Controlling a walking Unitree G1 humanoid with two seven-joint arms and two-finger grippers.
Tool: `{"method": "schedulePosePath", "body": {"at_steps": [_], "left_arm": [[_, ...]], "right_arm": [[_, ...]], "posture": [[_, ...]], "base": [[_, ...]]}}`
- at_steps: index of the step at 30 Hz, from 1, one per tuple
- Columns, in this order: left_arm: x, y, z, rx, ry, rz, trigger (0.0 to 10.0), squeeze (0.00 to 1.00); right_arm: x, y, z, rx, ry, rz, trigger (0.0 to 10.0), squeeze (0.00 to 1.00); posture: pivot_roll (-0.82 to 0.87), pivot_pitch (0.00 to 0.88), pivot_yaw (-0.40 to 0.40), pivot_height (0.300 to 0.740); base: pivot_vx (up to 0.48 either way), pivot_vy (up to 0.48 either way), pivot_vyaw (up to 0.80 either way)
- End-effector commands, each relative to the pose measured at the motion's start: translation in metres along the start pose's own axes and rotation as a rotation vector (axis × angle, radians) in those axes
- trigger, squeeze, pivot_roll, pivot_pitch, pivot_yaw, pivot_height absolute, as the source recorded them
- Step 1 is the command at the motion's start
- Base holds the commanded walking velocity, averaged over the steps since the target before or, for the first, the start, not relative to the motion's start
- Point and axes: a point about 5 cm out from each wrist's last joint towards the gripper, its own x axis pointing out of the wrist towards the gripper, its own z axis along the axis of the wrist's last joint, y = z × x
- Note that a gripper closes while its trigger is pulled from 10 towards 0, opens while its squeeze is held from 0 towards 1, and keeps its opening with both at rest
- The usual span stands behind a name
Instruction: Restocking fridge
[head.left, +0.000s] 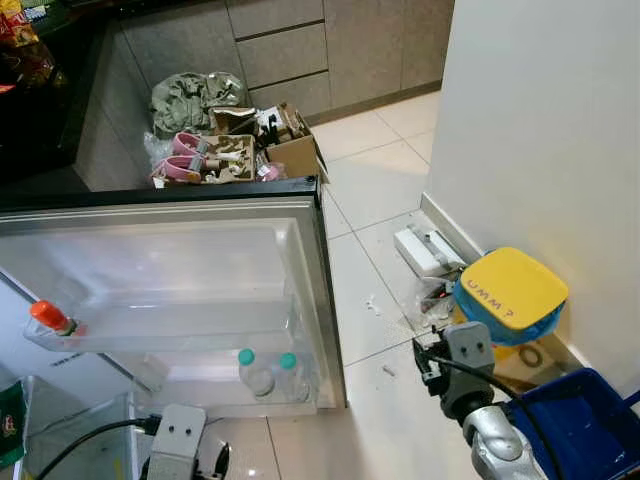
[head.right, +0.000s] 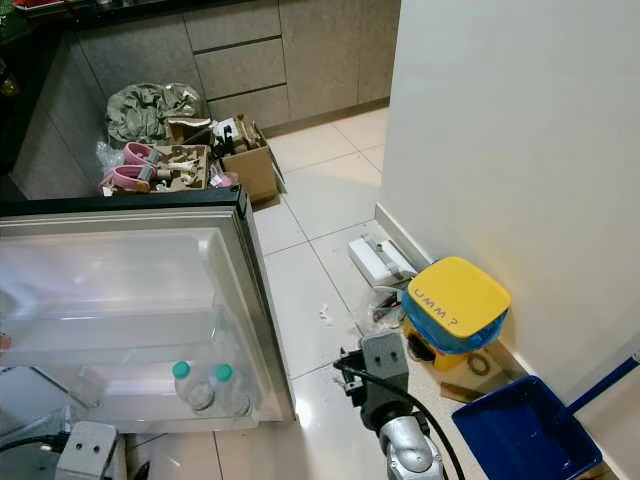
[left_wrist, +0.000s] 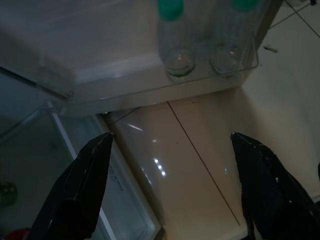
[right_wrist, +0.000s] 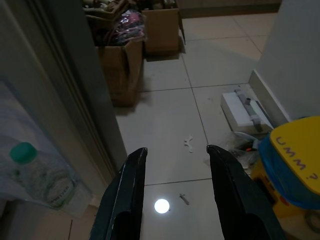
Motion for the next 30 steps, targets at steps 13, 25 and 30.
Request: {"method": "schedulePosePath", "body": {"at_steps": [13, 25, 30], "left_arm": [[0.0030, -0.0084, -0.0053, 0.008, -0.010, 0.001, 10.0, 0.00], [0.0048, -0.0101, -0.0051, 0.014, -0.022, -0.001, 10.0, 0.00], [0.0052, -0.0095, -0.0055, 0.012, -0.022, 0.004, 10.0, 0.00]], "right_arm": [[-0.0026, 0.0050, -0.0038, -0.009, 0.013, 0.028, 10.0, 0.00], [-0.0020, 0.0040, -0.0036, -0.013, 0.015, 0.024, 10.0, 0.00], [-0.0020, 0.0032, -0.0039, -0.013, 0.016, 0.021, 10.0, 0.00]], "posture": [[-0.09, 0.156, 0.068, 0.740], [-0.09, 0.160, 0.069, 0.740], [-0.09, 0.162, 0.070, 0.740]], "base": [[0.000, -0.020, 0.00], [0.000, -0.422, 0.00], [0.000, -0.480, 0.00]]}}
